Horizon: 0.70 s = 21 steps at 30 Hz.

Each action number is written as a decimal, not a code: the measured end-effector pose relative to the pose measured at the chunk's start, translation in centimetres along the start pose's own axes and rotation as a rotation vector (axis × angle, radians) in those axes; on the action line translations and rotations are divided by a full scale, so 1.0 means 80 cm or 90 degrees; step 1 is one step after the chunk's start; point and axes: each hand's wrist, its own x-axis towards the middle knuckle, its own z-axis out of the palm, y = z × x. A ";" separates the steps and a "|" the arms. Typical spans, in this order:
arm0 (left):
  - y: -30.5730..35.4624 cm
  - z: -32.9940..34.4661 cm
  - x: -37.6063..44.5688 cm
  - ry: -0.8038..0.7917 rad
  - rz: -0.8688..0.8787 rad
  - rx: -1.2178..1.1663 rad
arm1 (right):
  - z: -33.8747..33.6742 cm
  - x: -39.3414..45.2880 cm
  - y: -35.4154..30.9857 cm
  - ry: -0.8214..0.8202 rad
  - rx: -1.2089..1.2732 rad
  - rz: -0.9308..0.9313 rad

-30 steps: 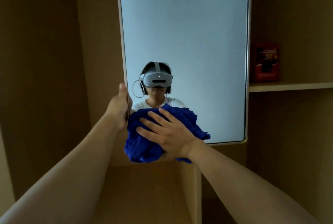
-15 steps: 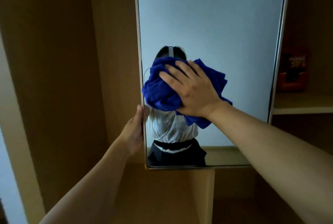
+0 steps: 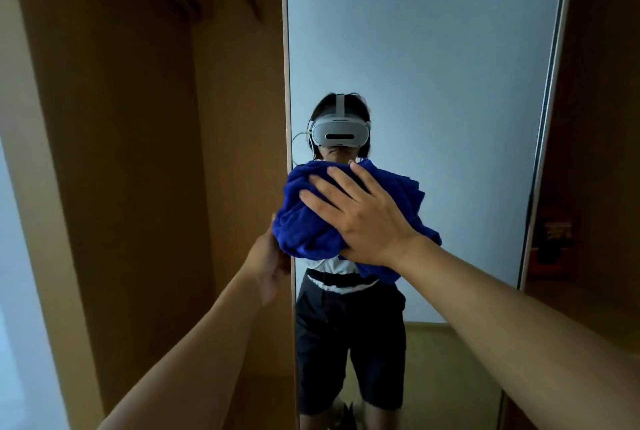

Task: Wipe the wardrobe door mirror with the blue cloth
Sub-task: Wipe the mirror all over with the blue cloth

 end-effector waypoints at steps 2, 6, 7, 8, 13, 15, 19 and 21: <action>0.040 0.007 0.009 0.003 -0.005 -0.016 | -0.014 0.021 0.025 -0.005 0.003 0.010; 0.106 0.025 0.019 0.005 -0.006 -0.040 | -0.045 0.063 0.072 -0.030 0.015 0.043; 0.122 0.029 0.023 0.004 -0.007 -0.041 | -0.052 0.073 0.084 -0.038 0.017 0.051; 0.138 0.034 0.026 0.003 -0.008 -0.040 | -0.058 0.081 0.094 -0.045 0.021 0.056; 0.209 0.061 0.039 0.052 0.010 -0.016 | -0.084 0.120 0.140 -0.078 0.029 0.066; 0.226 0.068 0.043 0.065 0.042 0.011 | -0.093 0.134 0.157 -0.078 0.036 0.081; 0.254 0.082 0.046 0.103 0.079 0.034 | -0.110 0.162 0.186 -0.075 0.066 0.098; 0.264 0.086 0.045 0.100 0.104 0.043 | -0.115 0.172 0.195 -0.080 0.072 0.098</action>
